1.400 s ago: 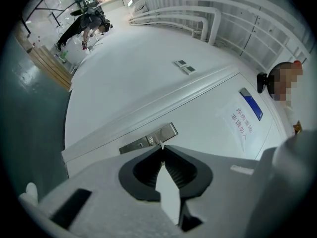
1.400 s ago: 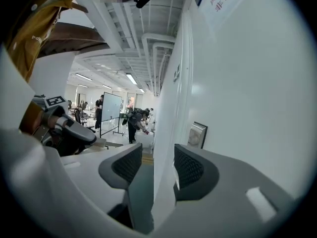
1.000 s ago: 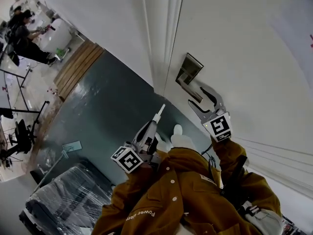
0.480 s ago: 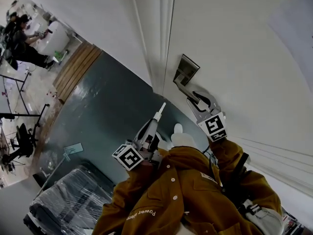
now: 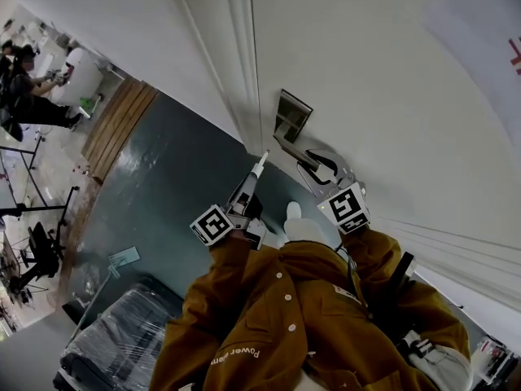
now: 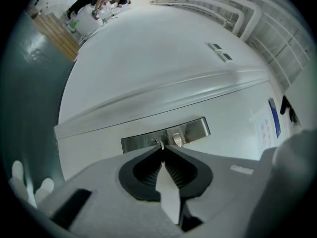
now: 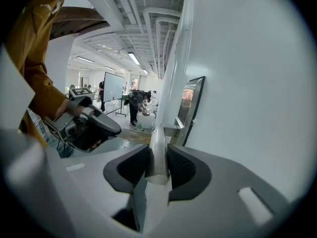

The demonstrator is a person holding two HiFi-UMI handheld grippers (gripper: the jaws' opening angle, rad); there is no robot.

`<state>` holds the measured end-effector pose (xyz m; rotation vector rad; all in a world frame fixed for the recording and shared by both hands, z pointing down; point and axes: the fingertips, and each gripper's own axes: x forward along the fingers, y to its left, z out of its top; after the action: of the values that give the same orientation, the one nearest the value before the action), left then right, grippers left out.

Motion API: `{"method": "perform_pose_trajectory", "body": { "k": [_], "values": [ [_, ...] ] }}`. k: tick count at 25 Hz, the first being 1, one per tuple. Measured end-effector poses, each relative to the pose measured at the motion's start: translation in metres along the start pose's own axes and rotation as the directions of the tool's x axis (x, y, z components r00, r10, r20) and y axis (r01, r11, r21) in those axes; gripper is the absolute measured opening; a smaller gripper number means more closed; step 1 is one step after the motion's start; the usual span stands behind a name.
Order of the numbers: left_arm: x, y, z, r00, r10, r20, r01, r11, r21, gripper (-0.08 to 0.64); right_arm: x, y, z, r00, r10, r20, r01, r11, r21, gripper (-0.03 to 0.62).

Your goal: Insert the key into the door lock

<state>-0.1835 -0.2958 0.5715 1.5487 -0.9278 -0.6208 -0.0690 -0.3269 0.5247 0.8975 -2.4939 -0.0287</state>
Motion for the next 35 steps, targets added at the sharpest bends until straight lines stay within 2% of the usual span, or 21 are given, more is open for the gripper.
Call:
{"method": "perform_pose_trajectory", "body": {
  "k": [2, 6, 11, 21, 26, 29, 35],
  "values": [
    [0.018, 0.000, 0.001, 0.997, -0.075, -0.001, 0.074, 0.994, -0.074, 0.021, 0.000, 0.000, 0.000, 1.000, 0.005, 0.003, -0.005, 1.000, 0.005, 0.124],
    [0.043, 0.000, 0.001, 0.990, -0.136, -0.030, 0.131, 0.980, -0.148, 0.021, 0.000, -0.002, 0.000, 1.000, 0.005, 0.008, -0.005, 1.000, 0.000, 0.124],
    [0.064, 0.006, -0.006, 0.984, -0.160, -0.084, 0.144, 0.976, -0.165, 0.021, -0.001, -0.002, -0.001, 1.000, 0.001, -0.008, -0.001, 1.000, -0.004, 0.124],
    [0.081, 0.002, -0.005, 0.974, -0.196, -0.116, 0.173, 0.968, -0.180, 0.021, -0.002, -0.002, 0.001, 1.000, 0.011, -0.011, -0.011, 1.000, -0.012, 0.124],
    [0.088, 0.010, -0.004, 0.976, -0.173, -0.130, 0.146, 0.970, -0.193, 0.021, -0.002, 0.000, 0.002, 1.000, 0.018, -0.013, -0.017, 1.000, 0.003, 0.124],
    [0.102, 0.008, -0.005, 0.970, -0.201, -0.139, 0.171, 0.965, -0.200, 0.021, -0.001, -0.001, -0.001, 1.000, 0.018, -0.013, -0.018, 1.000, 0.008, 0.124],
    [0.115, 0.015, -0.006, 0.969, -0.204, -0.141, 0.170, 0.961, -0.218, 0.023, 0.001, -0.001, -0.001, 1.000, 0.020, -0.015, -0.020, 1.000, 0.010, 0.124]
  ]
}}
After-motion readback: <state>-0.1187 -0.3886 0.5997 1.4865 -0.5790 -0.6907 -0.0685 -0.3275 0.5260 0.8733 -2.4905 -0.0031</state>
